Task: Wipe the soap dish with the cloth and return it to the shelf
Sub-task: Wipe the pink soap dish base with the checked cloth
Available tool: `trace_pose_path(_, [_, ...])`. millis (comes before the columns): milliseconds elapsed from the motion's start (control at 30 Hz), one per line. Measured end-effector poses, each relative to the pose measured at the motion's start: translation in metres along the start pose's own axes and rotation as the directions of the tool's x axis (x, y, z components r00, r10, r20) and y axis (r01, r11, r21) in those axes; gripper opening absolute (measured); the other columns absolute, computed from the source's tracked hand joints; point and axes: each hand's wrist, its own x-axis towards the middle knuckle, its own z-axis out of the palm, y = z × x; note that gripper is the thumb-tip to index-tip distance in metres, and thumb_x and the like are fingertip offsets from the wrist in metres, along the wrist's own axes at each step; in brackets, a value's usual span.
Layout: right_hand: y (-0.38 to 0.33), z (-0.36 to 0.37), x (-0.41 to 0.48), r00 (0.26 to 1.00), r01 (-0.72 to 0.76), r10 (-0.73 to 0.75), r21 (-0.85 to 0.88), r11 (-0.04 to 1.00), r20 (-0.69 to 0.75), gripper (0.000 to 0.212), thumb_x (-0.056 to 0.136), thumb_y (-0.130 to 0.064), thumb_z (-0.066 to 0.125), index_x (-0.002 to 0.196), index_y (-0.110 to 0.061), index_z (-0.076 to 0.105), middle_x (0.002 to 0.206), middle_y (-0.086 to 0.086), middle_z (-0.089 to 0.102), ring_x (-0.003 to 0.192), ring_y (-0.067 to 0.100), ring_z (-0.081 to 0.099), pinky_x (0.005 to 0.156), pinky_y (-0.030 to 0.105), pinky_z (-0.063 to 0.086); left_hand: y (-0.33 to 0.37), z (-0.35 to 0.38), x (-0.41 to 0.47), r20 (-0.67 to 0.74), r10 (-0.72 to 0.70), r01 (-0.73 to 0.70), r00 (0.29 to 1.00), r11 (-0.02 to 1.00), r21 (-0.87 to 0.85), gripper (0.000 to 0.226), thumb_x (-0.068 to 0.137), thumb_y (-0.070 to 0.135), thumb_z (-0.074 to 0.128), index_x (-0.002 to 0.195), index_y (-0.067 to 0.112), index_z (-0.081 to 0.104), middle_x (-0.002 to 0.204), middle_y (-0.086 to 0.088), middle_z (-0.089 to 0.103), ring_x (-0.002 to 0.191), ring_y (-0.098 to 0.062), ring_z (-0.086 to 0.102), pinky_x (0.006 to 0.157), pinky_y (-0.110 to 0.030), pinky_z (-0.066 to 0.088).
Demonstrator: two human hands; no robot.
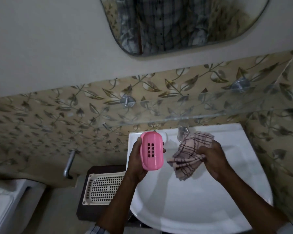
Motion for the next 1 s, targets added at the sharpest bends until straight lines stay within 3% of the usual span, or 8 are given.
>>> trace_pose_path(133, [-0.007, -0.007, -0.013, 0.987, -0.157, 0.153, 0.279, 0.947, 0.038, 0.037, 0.080, 0.021, 0.044, 0.107, 0.004, 0.063, 0.099, 0.021, 0.070, 0.090, 0.034, 0.068, 0.067, 0.037, 0.061, 0.011, 0.000, -0.003, 0.004, 0.048, -0.048, 0.999, 0.998, 0.032, 0.068, 0.095, 0.054, 0.037, 0.137, 0.005, 0.058, 0.120, -0.020, 0.070, 0.096, -0.031, 0.072, 0.080, -0.039, 0.060])
trace_pose_path(400, [-0.023, -0.012, -0.034, 0.997, 0.045, -0.040, -0.080, 0.996, 0.068, 0.029, 0.098, -0.006, 0.051, 0.116, -0.023, 0.067, 0.116, 0.006, 0.072, 0.103, 0.019, 0.071, 0.085, 0.036, 0.059, 0.017, 0.002, -0.008, 0.011, 0.069, -0.070, 0.998, 0.997, 0.024, 0.064, 0.100, 0.054, 0.030, 0.127, 0.012, 0.069, 0.118, -0.019, 0.071, 0.099, -0.031, 0.072, 0.083, -0.039, 0.060])
trace_pose_path(533, [-0.018, -0.013, -0.046, 0.939, -0.321, 0.181, 0.560, 0.764, 0.292, 0.042, 0.091, -0.015, 0.053, 0.132, -0.007, 0.058, 0.133, 0.017, 0.061, 0.125, 0.029, 0.058, 0.103, 0.051, 0.046, 0.019, 0.008, -0.009, -0.003, 0.068, -0.068, 0.998, 0.997, 0.027, 0.065, 0.096, 0.056, 0.035, 0.130, 0.009, 0.066, 0.118, -0.020, 0.072, 0.099, -0.031, 0.073, 0.084, -0.041, 0.060])
trace_pose_path(600, [-0.007, 0.000, -0.059, 0.910, -0.385, 0.203, 0.556, 0.737, 0.361, 0.041, 0.088, -0.007, 0.053, 0.127, -0.006, 0.063, 0.132, 0.018, 0.062, 0.122, 0.030, 0.060, 0.101, 0.048, 0.048, 0.020, 0.012, -0.007, -0.015, 0.105, -0.104, 0.994, 0.992, 0.078, 0.062, 0.096, 0.055, 0.035, 0.127, 0.013, 0.069, 0.117, -0.019, 0.072, 0.100, -0.031, 0.072, 0.084, -0.042, 0.060])
trace_pose_path(733, [-0.007, 0.031, -0.065, 0.977, 0.211, -0.211, 0.010, 0.977, 0.006, 0.028, 0.079, -0.007, 0.074, 0.102, -0.023, 0.074, 0.100, -0.002, 0.078, 0.094, 0.017, 0.074, 0.069, 0.021, 0.058, 0.018, 0.022, -0.005, -0.056, 0.155, -0.137, 0.986, 0.961, 0.239, 0.060, 0.093, 0.060, 0.038, 0.125, 0.019, 0.068, 0.116, -0.017, 0.074, 0.101, -0.029, 0.072, 0.078, -0.040, 0.062])
trace_pose_path(867, [-0.014, 0.063, -0.056, 0.677, 0.709, -0.692, -0.474, 0.522, 0.251, 0.022, 0.080, -0.016, 0.067, 0.101, -0.022, 0.066, 0.100, -0.005, 0.067, 0.095, 0.008, 0.065, 0.080, 0.021, 0.055, 0.017, 0.033, -0.002, -0.123, 0.154, -0.114, 0.980, 0.951, 0.286, 0.057, 0.094, 0.061, 0.040, 0.119, 0.017, 0.068, 0.111, -0.013, 0.075, 0.102, -0.030, 0.071, 0.086, -0.042, 0.060])
trace_pose_path(933, [-0.007, 0.069, -0.050, 0.555, 0.796, -0.606, -0.576, 0.187, 0.570, 0.019, 0.078, -0.014, 0.066, 0.097, -0.013, 0.065, 0.094, 0.006, 0.060, 0.086, 0.024, 0.058, 0.071, 0.040, 0.053, 0.019, 0.040, -0.001, -0.150, 0.137, -0.089, 0.979, 0.953, 0.289, 0.059, 0.095, 0.058, 0.042, 0.124, 0.011, 0.065, 0.120, -0.020, 0.072, 0.113, -0.034, 0.068, 0.099, -0.047, 0.055])
trace_pose_path(1000, [0.002, 0.070, -0.049, 0.559, 0.821, -0.471, -0.536, 0.198, 0.682, 0.023, 0.077, -0.014, 0.066, 0.100, -0.015, 0.064, 0.090, 0.007, 0.056, 0.081, 0.026, 0.054, 0.065, 0.042, 0.049, 0.021, 0.042, 0.000, -0.165, 0.141, -0.083, 0.976, 0.946, 0.313, 0.067, 0.087, 0.062, 0.050, 0.121, 0.007, 0.067, 0.113, -0.022, 0.075, 0.104, -0.032, 0.071, 0.093, -0.043, 0.057])
